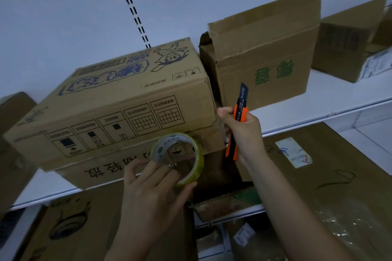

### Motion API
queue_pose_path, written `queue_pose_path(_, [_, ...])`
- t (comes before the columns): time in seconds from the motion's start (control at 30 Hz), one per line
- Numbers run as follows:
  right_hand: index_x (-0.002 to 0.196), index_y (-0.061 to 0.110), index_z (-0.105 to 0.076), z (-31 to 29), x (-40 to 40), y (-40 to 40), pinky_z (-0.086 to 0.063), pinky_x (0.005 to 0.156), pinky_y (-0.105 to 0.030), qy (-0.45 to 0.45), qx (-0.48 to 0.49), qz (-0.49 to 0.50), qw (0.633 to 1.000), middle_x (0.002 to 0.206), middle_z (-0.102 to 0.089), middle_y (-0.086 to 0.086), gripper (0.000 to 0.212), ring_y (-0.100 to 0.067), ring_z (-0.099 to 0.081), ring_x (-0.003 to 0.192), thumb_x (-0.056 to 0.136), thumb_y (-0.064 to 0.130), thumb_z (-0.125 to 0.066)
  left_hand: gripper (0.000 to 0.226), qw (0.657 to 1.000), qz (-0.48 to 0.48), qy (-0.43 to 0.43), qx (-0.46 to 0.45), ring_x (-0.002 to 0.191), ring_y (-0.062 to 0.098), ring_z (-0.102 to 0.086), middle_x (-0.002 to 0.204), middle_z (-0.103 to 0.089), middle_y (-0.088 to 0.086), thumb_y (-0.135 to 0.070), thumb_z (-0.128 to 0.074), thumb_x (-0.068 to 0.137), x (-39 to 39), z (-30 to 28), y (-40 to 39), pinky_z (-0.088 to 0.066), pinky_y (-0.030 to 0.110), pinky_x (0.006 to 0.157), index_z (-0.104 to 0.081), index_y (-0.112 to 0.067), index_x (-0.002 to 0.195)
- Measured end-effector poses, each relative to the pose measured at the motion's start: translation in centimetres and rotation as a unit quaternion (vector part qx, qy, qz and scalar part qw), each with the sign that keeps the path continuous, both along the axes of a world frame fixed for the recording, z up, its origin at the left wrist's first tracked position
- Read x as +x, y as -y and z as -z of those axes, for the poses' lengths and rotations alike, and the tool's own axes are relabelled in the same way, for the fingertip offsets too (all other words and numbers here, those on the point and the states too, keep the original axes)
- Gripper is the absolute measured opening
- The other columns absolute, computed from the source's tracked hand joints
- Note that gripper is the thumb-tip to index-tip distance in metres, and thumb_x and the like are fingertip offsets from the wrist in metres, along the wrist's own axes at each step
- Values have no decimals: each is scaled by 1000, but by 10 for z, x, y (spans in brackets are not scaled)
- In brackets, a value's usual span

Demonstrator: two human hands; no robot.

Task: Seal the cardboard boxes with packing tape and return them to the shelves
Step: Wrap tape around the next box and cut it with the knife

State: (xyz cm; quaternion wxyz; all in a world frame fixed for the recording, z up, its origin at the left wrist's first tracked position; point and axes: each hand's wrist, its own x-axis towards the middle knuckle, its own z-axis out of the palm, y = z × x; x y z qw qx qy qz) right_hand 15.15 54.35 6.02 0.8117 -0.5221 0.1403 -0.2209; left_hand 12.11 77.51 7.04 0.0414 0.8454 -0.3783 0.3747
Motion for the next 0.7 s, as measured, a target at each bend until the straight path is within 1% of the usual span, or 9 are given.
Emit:
queue_pose_path(0.07, [84, 23, -70, 3, 4, -2, -42, 56, -31, -10, -50, 28, 998, 70, -55, -5, 13, -15, -49, 57, 85, 34, -76, 34, 1000, 1, -4, -1, 76, 12, -53, 73, -57, -12, -51, -64, 89, 4, 1, 0, -35, 38, 89, -61, -23, 70])
queue_pose_path(0.13, [86, 25, -66, 7, 8, -1, -45, 62, -28, -34, -127, 71, 989, 89, -56, -7, 20, -9, -53, 65, 84, 44, -75, 38, 1000, 6, -7, 2, 76, 12, -52, 71, -55, -13, -54, -63, 89, 8, 2, 1, -33, 37, 86, -59, -23, 68])
queue_pose_path(0.23, [123, 20, -57, 9, 7, 4, -53, 79, -29, -88, -187, 91, 974, 111, -57, -3, 62, -6, -58, 86, 77, 57, -75, 43, 1000, 8, -15, 15, 77, 13, -52, 70, -55, -13, -59, -60, 90, 12, 3, 1, -28, 34, 87, -59, -23, 66])
queue_pose_path(0.27, [124, 20, -56, 9, 3, 4, -54, 82, -31, -82, -184, 107, 974, 109, -59, -3, 64, -7, -58, 88, 77, 57, -75, 44, 1000, 10, -19, 17, 77, 14, -53, 70, -56, -13, -60, -58, 90, 12, 3, 1, -27, 34, 87, -59, -23, 66])
queue_pose_path(0.33, [109, 23, -62, 6, -11, -1, -50, 75, -23, -21, -173, 138, 975, 92, -62, 7, 42, -7, -59, 82, 80, 50, -74, 45, 999, 16, -26, 15, 78, 13, -55, 70, -57, -14, -62, -58, 90, 13, 2, 1, -27, 33, 87, -60, -24, 67])
queue_pose_path(0.37, [100, 24, -62, 6, -16, -8, -48, 70, -19, 14, -170, 134, 976, 81, -60, 12, 30, -6, -58, 76, 83, 45, -74, 46, 999, 18, -31, 12, 79, 13, -55, 71, -57, -15, -63, -57, 90, 14, 1, 1, -26, 33, 88, -60, -24, 67])
queue_pose_path(0.43, [90, 24, -62, 7, -20, -21, -47, 66, -17, 57, -180, 98, 977, 73, -60, 12, 19, -8, -58, 71, 85, 38, -75, 46, 999, 21, -39, 10, 81, 11, -55, 73, -59, -16, -65, -57, 89, 14, -2, 2, -25, 32, 88, -60, -25, 67])
queue_pose_path(0.57, [84, 25, -58, 5, -13, -26, -46, 65, -21, 67, -202, 86, 973, 74, -58, 6, 21, -11, -55, 69, 84, 39, -74, 46, 998, 35, -54, 1, 82, 8, -53, 73, -60, -19, -68, -56, 88, 14, -8, 1, -30, 34, 88, -60, -27, 66])
queue_pose_path(0.7, [85, 30, -55, 8, -12, -27, -47, 67, -29, 84, -234, 86, 965, 78, -58, 1, 35, -16, -56, 72, 75, 58, -72, 51, 997, 46, -69, -10, 81, 6, -53, 71, -61, -19, -71, -50, 89, 15, -16, 2, -30, 33, 87, -62, -28, 65])
